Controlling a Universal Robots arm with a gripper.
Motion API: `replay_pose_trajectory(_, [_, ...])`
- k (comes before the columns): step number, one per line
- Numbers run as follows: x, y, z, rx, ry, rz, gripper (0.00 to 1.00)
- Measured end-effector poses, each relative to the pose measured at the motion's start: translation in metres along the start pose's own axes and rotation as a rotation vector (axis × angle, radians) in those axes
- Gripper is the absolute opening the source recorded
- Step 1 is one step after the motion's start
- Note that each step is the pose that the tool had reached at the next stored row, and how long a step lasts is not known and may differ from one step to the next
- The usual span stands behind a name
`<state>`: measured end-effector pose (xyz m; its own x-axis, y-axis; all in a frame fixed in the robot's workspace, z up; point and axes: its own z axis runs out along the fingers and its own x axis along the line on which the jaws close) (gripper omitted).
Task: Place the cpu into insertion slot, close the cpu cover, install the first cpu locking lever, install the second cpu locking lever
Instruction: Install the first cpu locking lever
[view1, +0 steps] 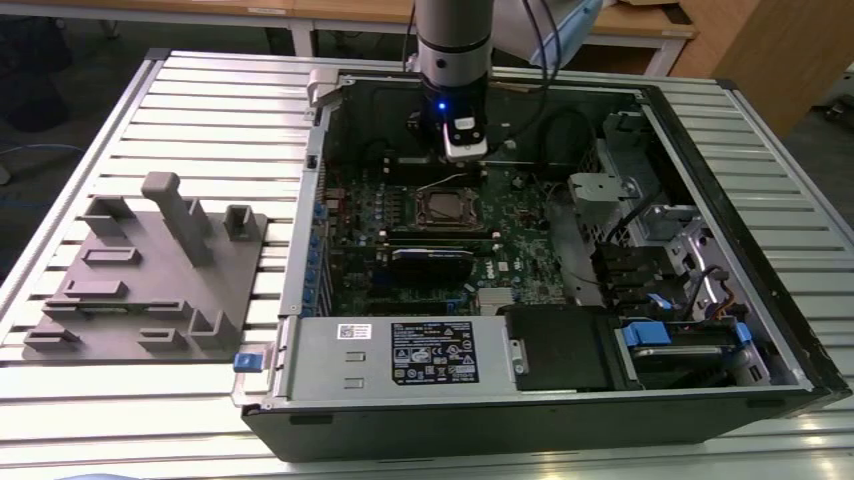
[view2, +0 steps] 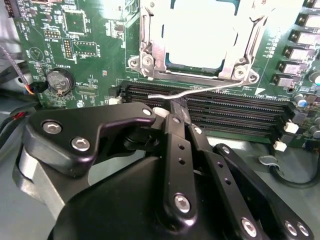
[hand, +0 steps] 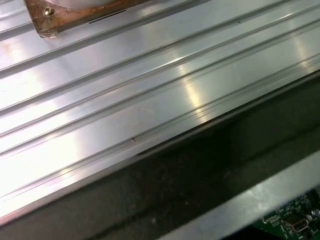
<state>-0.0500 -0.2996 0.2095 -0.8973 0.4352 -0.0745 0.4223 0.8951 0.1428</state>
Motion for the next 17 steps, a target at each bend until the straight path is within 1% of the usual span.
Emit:
replay_pose_trajectory(5, [-0.0004, 0.0007, -0.0050, -0.0001, 0.0000, 0.000, 0.11])
replay_pose_trajectory(11, [-0.0004, 0.0009, -0.0055, 0.0000, 0.0000, 0.000, 0.11])
replay_pose_trajectory(17, [0.0033, 0.0033, -0.0054, -0.0001, 0.0001, 0.000, 0.11])
